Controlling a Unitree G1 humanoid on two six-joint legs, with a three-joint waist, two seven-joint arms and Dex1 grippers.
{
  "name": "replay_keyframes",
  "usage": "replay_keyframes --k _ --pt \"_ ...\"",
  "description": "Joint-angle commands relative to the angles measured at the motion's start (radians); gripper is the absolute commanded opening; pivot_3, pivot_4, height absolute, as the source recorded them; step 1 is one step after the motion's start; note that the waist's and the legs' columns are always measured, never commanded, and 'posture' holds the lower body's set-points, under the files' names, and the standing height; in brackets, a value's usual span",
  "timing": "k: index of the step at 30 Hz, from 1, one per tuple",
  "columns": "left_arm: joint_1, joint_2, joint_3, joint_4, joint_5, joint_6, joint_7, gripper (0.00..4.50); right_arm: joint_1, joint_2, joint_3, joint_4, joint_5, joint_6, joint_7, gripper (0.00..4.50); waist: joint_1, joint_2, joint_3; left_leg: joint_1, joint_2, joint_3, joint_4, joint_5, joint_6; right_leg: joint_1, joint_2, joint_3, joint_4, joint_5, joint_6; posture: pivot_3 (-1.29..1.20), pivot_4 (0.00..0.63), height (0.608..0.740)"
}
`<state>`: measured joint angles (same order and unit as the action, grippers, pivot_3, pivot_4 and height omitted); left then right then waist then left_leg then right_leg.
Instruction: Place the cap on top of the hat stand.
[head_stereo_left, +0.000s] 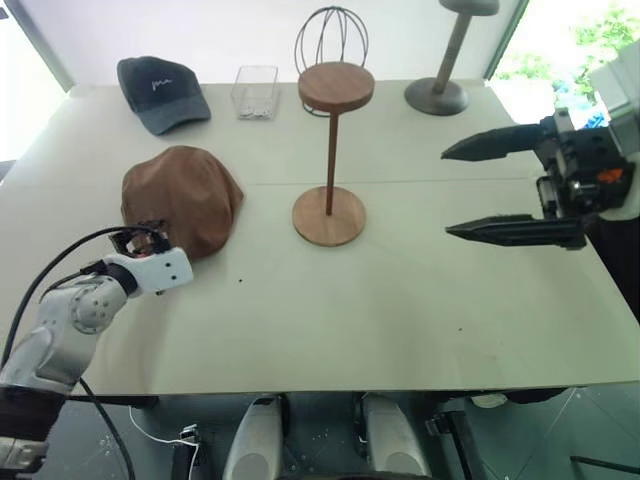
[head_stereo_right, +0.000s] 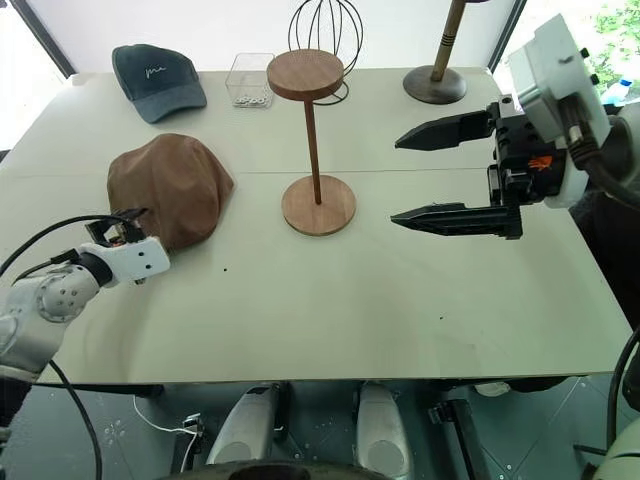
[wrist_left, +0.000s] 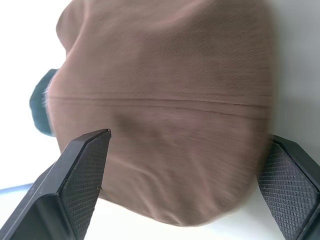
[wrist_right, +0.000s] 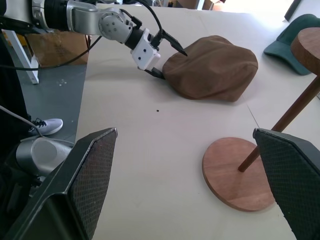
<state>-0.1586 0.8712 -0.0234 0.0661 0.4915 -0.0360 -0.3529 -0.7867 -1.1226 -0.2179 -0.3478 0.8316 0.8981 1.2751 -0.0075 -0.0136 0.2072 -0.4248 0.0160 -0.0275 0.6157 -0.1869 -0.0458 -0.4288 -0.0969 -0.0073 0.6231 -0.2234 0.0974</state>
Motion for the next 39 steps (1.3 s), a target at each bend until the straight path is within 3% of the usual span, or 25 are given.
replay_keyframes --k 1,8,11,16,18,24,30,35,39 --pt "-0.030 -0.037 -0.029 0.098 0.050 0.014 0.070 4.50 -0.031 -0.024 -0.024 -0.003 0.019 -0.017 -0.006 4.45 0.000 0.000 0.000 0.000 0.000 0.000 0.000 0.000 0.000 0.000 0.000 0.000 0.001 0.000 0.000 0.00 0.150 0.740" --pt "-0.090 -0.101 -0.054 0.195 0.076 0.019 0.155 4.50 -0.058 -0.030 -0.024 0.012 0.031 -0.018 -0.019 4.45 0.003 0.005 -0.005 0.002 0.000 0.000 0.001 0.000 0.000 0.000 0.000 0.000 0.005 0.000 0.000 0.00 0.150 0.740" --pt "-0.101 -0.106 -0.054 0.207 0.069 0.009 0.160 3.61 -0.063 -0.032 -0.020 0.017 0.025 -0.025 -0.020 4.50 0.003 0.006 -0.005 0.003 0.000 0.000 0.001 0.000 0.000 0.001 0.000 0.000 0.005 0.000 0.000 0.00 0.150 0.740" --pt "-0.117 -0.095 -0.048 0.207 0.062 -0.006 0.163 0.93 -0.070 -0.034 -0.019 0.026 0.030 -0.022 -0.023 4.50 0.005 0.006 -0.005 0.003 0.001 0.000 0.001 0.000 0.000 0.001 0.000 0.000 0.006 0.000 0.000 0.00 0.150 0.740" --pt "-0.126 -0.088 -0.038 0.208 0.056 -0.009 0.169 0.04 -0.078 -0.036 -0.018 0.041 0.038 0.003 -0.037 4.50 0.005 0.006 -0.005 0.003 0.001 0.000 0.001 0.000 0.000 0.001 0.000 0.000 0.005 0.000 0.000 0.00 0.150 0.740" --pt "-0.207 -0.046 0.044 0.163 0.009 -0.008 0.176 0.04 -0.088 -0.054 -0.023 0.079 -0.007 -0.037 -0.050 4.50 0.006 0.005 -0.005 0.000 0.000 0.001 0.001 0.000 0.000 -0.001 0.000 0.001 0.005 -0.001 0.000 0.00 0.150 0.740" --pt "-0.476 0.017 0.092 0.109 -0.076 -0.063 0.122 0.04 -0.111 -0.086 -0.033 0.145 -0.041 -0.075 -0.043 4.50 0.020 0.002 -0.003 -0.002 0.000 0.001 0.004 0.000 0.000 -0.002 0.000 0.001 0.004 0.000 0.001 0.00 0.150 0.740" --pt "-0.703 -0.006 0.097 0.079 -0.214 -0.126 0.030 0.04 -0.143 -0.093 -0.042 0.201 -0.052 -0.085 -0.069 4.50 0.019 0.002 -0.003 -0.003 0.000 0.002 0.004 0.000 0.000 -0.001 0.000 0.001 0.002 0.001 0.004 0.00 0.150 0.740" --pt "-0.765 -0.041 0.089 0.010 -0.329 -0.187 -0.060 0.04 -0.172 -0.093 -0.045 0.258 -0.073 -0.096 -0.099 4.50 0.010 0.002 -0.003 -0.002 0.000 0.003 0.004 0.000 0.000 -0.001 0.000 0.001 0.003 0.001 0.005 0.00 0.150 0.740"
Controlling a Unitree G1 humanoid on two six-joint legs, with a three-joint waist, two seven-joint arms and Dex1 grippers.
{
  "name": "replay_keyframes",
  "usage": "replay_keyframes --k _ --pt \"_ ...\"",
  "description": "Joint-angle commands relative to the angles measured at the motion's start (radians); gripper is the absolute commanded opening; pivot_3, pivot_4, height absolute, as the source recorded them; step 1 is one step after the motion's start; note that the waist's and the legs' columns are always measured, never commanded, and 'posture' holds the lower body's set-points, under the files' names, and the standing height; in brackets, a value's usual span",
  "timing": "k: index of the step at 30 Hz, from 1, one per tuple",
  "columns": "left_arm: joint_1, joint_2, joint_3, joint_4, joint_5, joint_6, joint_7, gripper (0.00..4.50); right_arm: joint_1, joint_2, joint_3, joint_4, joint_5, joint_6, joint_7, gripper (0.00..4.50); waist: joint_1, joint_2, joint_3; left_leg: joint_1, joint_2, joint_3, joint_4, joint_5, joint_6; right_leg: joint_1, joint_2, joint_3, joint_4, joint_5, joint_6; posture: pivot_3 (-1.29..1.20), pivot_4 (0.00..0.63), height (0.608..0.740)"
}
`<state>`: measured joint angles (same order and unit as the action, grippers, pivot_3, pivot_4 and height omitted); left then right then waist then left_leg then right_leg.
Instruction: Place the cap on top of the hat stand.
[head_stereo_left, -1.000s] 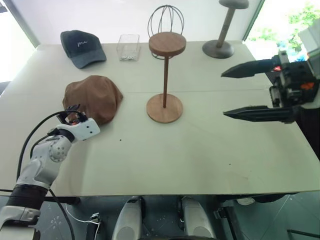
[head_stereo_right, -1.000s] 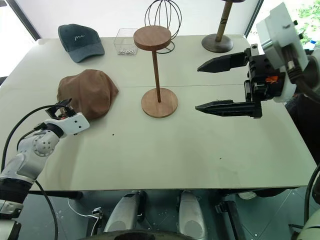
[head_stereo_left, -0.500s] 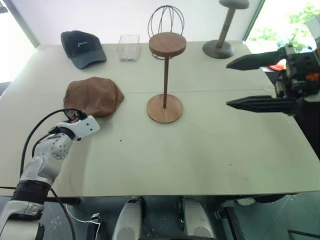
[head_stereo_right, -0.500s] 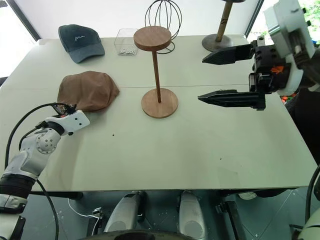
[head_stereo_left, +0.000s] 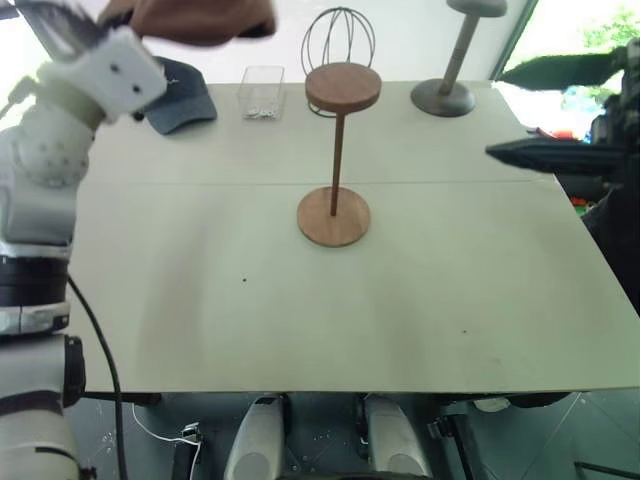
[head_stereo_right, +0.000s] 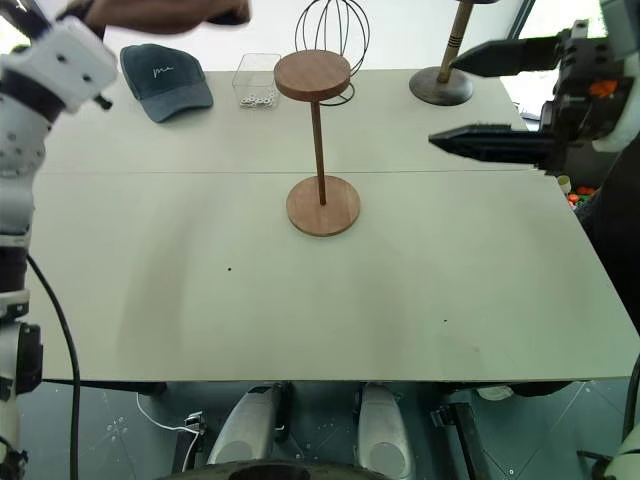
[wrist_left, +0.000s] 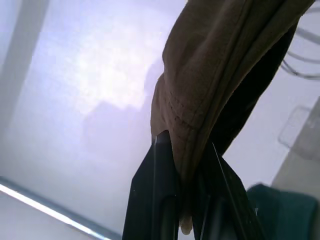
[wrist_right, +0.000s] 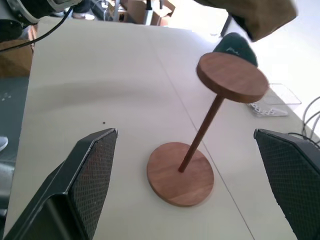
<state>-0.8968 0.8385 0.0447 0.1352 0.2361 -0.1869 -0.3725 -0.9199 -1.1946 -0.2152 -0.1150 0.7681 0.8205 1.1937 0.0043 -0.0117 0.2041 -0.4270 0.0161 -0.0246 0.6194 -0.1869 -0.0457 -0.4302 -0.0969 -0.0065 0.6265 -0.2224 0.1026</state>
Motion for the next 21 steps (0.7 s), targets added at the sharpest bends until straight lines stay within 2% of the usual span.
replay_keyframes --k 1,4,11,19,21 --pt "-0.030 -0.025 0.021 -0.085 -0.105 -0.037 -0.058 0.04 -0.042 -0.024 -0.049 0.036 -0.013 -0.020 -0.020 4.50 -0.003 0.000 0.000 0.000 0.000 0.000 0.000 0.000 0.000 0.000 0.000 0.000 0.000 0.000 0.000 0.00 0.150 0.740" --pt "-0.017 -0.067 0.004 -0.166 -0.155 -0.036 -0.100 0.04 -0.045 -0.035 -0.058 0.055 -0.016 -0.021 -0.022 4.50 -0.006 0.000 0.000 0.000 0.000 0.000 0.000 0.000 0.000 0.000 0.000 0.000 0.001 0.000 0.000 0.00 0.150 0.740" --pt "0.111 -0.137 -0.044 -0.323 -0.149 0.012 -0.145 0.04 -0.028 -0.037 -0.080 0.037 0.000 -0.007 -0.035 4.50 -0.016 0.000 0.000 0.000 0.000 0.000 0.002 0.000 0.000 0.001 0.000 0.001 0.003 0.000 0.001 0.00 0.150 0.740" --pt "0.191 -0.110 -0.031 -0.349 -0.068 -0.005 -0.145 0.04 -0.034 -0.015 -0.066 0.034 0.001 -0.009 -0.045 4.50 -0.017 0.000 0.000 0.000 0.000 0.000 0.003 0.000 0.000 0.001 0.000 0.001 0.003 -0.001 0.001 0.00 0.150 0.740" --pt "0.200 -0.107 -0.024 -0.351 -0.068 -0.008 -0.146 0.83 -0.036 -0.011 -0.064 0.036 0.002 -0.010 -0.044 4.50 -0.017 0.000 0.000 0.000 0.000 0.000 0.004 0.000 0.000 0.001 0.001 0.001 0.003 -0.001 0.001 0.00 0.150 0.740"
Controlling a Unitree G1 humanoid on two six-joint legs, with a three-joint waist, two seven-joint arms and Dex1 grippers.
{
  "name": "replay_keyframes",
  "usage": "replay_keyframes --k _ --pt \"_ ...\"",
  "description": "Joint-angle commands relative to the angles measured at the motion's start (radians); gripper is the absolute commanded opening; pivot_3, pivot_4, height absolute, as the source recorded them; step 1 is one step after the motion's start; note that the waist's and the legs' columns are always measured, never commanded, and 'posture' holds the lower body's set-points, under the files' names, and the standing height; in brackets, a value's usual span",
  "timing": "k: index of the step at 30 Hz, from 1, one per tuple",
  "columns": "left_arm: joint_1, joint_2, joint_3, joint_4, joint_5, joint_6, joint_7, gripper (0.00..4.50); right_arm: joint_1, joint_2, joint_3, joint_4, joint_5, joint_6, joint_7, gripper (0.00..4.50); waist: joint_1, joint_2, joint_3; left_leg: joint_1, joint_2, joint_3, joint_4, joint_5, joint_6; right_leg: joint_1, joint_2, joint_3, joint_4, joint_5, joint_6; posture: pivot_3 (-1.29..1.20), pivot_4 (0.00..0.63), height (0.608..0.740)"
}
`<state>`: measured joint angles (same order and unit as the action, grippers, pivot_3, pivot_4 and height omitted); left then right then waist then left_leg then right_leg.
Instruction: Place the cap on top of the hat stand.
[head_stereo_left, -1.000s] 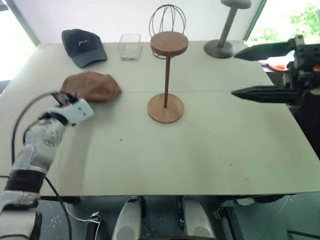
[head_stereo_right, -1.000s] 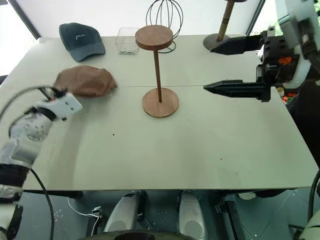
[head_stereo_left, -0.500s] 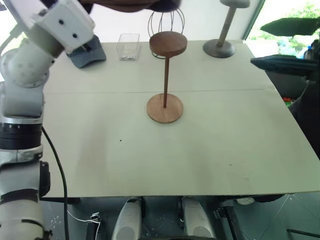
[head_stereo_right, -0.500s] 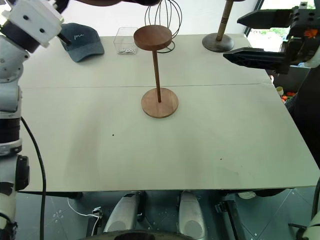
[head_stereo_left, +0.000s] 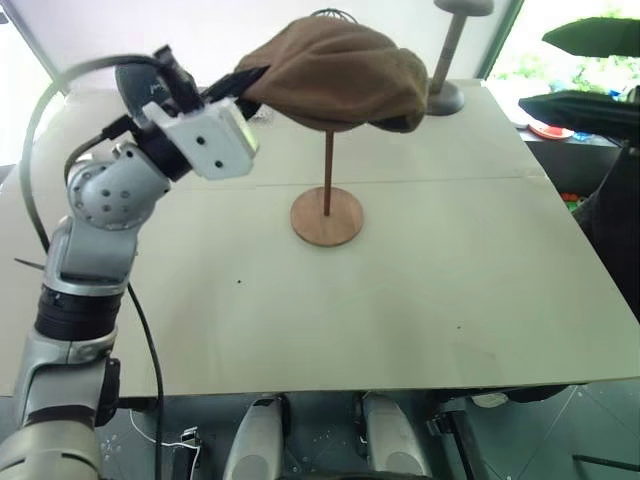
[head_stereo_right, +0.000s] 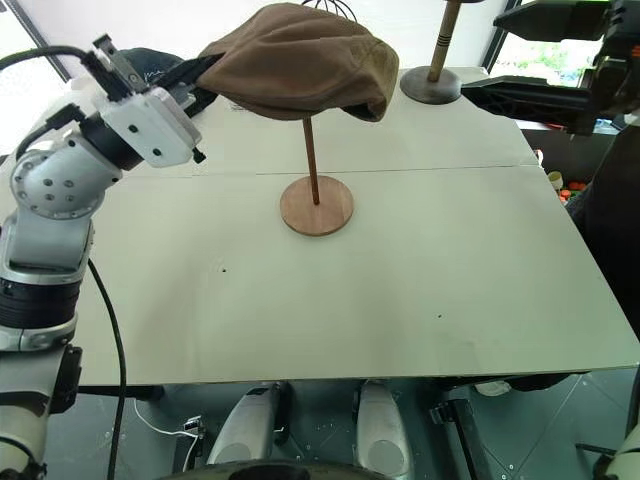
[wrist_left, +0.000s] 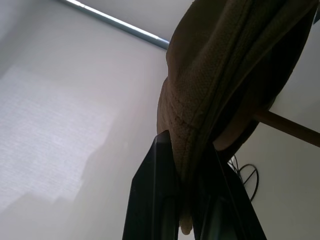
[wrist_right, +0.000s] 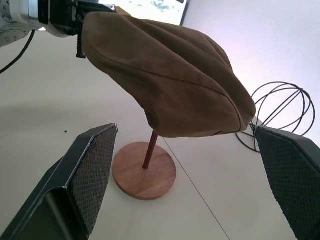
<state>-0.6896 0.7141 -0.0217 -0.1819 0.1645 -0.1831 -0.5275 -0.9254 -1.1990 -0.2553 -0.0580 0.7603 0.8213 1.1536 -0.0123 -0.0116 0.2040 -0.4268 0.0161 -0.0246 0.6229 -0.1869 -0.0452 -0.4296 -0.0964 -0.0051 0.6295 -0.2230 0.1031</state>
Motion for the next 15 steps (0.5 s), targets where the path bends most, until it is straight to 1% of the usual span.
replay_keyframes --k 1,3,5,6,7,8,9,12,15 --pt "-0.003 0.019 0.046 -0.035 0.001 -0.014 0.008 1.16 -0.031 -0.004 -0.021 -0.021 0.008 -0.014 -0.003 4.50 0.000 0.000 0.000 0.000 0.000 0.000 0.000 0.000 0.000 0.000 0.000 0.000 0.000 0.000 0.000 0.00 0.150 0.740" --pt "0.005 0.022 0.049 -0.040 -0.003 -0.017 0.003 2.08 -0.030 -0.001 -0.015 -0.017 0.002 -0.022 -0.001 4.50 0.002 0.000 0.000 0.000 0.000 0.000 0.000 0.000 0.000 0.000 0.000 0.000 0.000 0.000 0.000 0.00 0.150 0.740" --pt "0.019 0.027 0.052 -0.052 -0.009 -0.014 -0.007 3.12 -0.039 0.006 -0.006 -0.007 -0.004 -0.030 0.000 4.50 0.001 0.000 0.000 0.000 0.000 0.000 0.000 0.000 0.000 0.000 0.000 0.000 0.000 0.000 0.000 0.00 0.150 0.740" --pt "0.030 0.031 0.054 -0.061 -0.014 -0.015 -0.011 3.75 -0.044 0.011 0.000 -0.002 -0.006 -0.033 0.000 4.50 0.001 0.000 0.000 0.000 0.000 0.000 0.001 0.000 0.000 0.000 0.000 0.000 0.000 0.000 0.000 0.00 0.150 0.740" --pt "0.041 0.035 0.057 -0.069 -0.019 -0.016 -0.017 3.99 -0.048 0.016 0.004 0.001 -0.006 -0.033 -0.001 4.50 0.001 0.000 0.000 0.000 0.000 0.000 0.001 0.000 0.000 0.000 0.000 0.000 0.000 0.000 -0.001 0.00 0.150 0.740" --pt "0.056 0.043 0.061 -0.078 -0.024 -0.017 -0.026 4.35 -0.049 0.022 0.009 0.001 -0.008 -0.036 -0.001 4.50 0.000 0.000 0.000 0.000 0.000 0.000 0.001 0.000 0.000 0.000 0.000 0.000 0.000 0.000 -0.001 0.00 0.150 0.740" --pt "0.070 0.051 0.067 -0.087 -0.030 -0.019 -0.036 4.47 -0.045 0.026 0.015 0.000 -0.013 -0.042 0.001 4.50 -0.002 0.000 0.000 0.000 0.000 0.000 0.000 0.000 0.000 0.000 0.000 0.000 0.000 0.000 -0.001 0.00 0.150 0.740" --pt "0.118 0.083 0.095 -0.123 -0.079 -0.004 -0.087 4.47 -0.018 0.028 0.032 -0.013 -0.037 -0.071 0.023 4.50 -0.003 0.000 0.000 0.000 0.000 0.000 0.000 -0.001 0.001 0.000 0.000 0.000 0.000 0.000 -0.001 0.00 0.150 0.740" --pt "0.190 0.126 0.154 -0.174 -0.185 0.067 -0.159 4.47 -0.005 0.039 0.042 -0.013 -0.041 -0.082 0.042 4.50 -0.001 0.000 0.000 0.000 0.000 0.000 0.001 -0.001 0.001 0.000 0.000 0.000 0.000 -0.002 -0.003 0.00 0.150 0.740"
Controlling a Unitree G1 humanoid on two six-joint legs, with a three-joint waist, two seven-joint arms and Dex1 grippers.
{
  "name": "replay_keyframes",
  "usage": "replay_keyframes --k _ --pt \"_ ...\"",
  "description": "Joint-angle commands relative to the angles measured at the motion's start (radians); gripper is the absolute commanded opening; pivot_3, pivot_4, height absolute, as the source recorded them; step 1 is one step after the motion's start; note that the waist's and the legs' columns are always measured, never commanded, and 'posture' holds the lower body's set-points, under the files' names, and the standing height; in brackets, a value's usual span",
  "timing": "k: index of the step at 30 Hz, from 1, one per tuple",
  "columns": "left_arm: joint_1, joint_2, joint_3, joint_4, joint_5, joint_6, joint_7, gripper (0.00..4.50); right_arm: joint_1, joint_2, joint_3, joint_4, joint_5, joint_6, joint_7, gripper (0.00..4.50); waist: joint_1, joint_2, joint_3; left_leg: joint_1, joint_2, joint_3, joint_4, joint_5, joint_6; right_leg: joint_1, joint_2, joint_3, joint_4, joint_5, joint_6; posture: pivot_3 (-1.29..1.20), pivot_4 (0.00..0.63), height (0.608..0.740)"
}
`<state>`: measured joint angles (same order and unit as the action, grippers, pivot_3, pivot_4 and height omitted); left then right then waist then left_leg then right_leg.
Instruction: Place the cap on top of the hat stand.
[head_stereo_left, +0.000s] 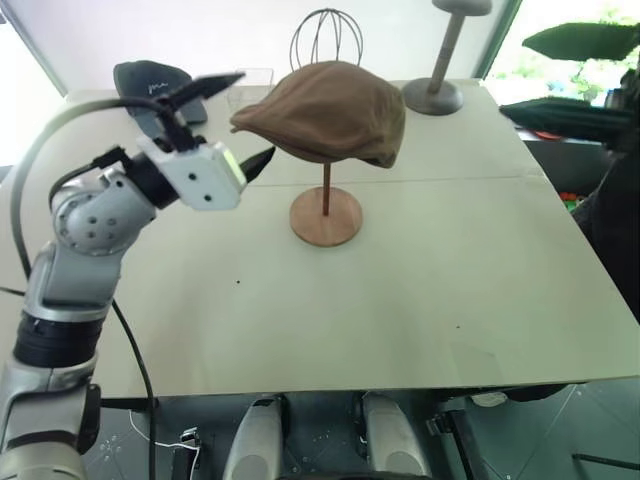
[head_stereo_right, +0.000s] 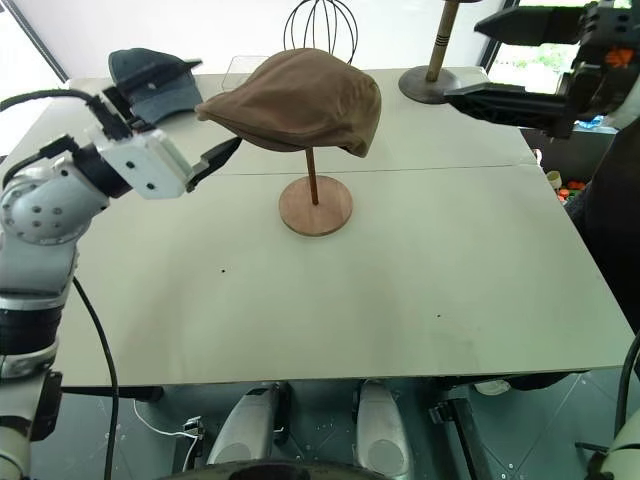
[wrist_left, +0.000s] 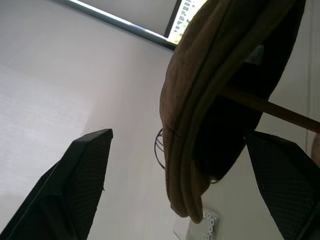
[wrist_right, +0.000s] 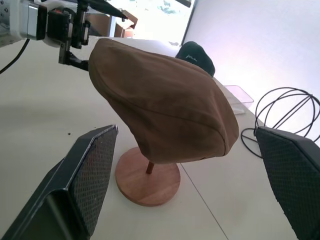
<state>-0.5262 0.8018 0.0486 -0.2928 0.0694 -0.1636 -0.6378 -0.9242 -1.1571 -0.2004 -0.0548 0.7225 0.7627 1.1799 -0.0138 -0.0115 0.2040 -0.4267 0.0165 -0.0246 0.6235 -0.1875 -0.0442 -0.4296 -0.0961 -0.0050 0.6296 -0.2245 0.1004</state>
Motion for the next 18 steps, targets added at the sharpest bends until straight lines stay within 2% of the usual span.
replay_keyframes --k 1,6,12,14,18 --pt "0.046 0.051 0.104 -0.074 -0.123 0.071 -0.070 4.47 -0.006 0.002 -0.010 -0.015 -0.005 -0.027 0.018 4.50 0.000 0.000 0.000 0.000 0.000 0.000 0.000 0.000 0.000 0.000 0.000 0.000 0.000 0.000 0.000 0.00 0.150 0.740" --pt "0.105 0.140 0.199 -0.063 -0.306 0.269 -0.201 4.47 -0.015 0.013 0.013 0.003 -0.016 -0.048 0.051 4.50 -0.001 0.000 0.000 0.000 0.000 0.000 0.000 0.000 0.000 0.000 0.000 0.000 0.000 0.000 -0.001 0.00 0.150 0.740" --pt "0.088 0.355 0.335 0.109 -0.680 0.765 -0.480 4.47 -0.057 0.030 0.075 0.021 -0.064 -0.099 0.096 4.50 -0.007 0.001 0.000 0.000 0.000 0.000 0.000 0.000 0.000 -0.001 0.000 0.000 0.000 -0.001 -0.001 0.00 0.150 0.740" --pt "0.033 0.426 0.370 0.181 -0.810 0.908 -0.578 4.47 -0.082 0.048 0.104 -0.011 -0.094 -0.115 0.077 4.50 -0.007 0.000 0.001 0.000 0.000 0.000 -0.001 0.000 0.000 -0.001 0.000 0.000 0.000 -0.001 0.000 0.00 0.150 0.740" --pt "-0.222 0.521 0.299 0.364 -0.938 1.127 -0.663 4.47 -0.154 0.142 0.160 -0.131 -0.130 -0.088 -0.049 4.50 -0.007 0.000 0.001 -0.001 0.001 0.000 -0.001 0.000 0.000 -0.003 0.001 0.000 0.001 -0.003 0.003 0.00 0.150 0.740"
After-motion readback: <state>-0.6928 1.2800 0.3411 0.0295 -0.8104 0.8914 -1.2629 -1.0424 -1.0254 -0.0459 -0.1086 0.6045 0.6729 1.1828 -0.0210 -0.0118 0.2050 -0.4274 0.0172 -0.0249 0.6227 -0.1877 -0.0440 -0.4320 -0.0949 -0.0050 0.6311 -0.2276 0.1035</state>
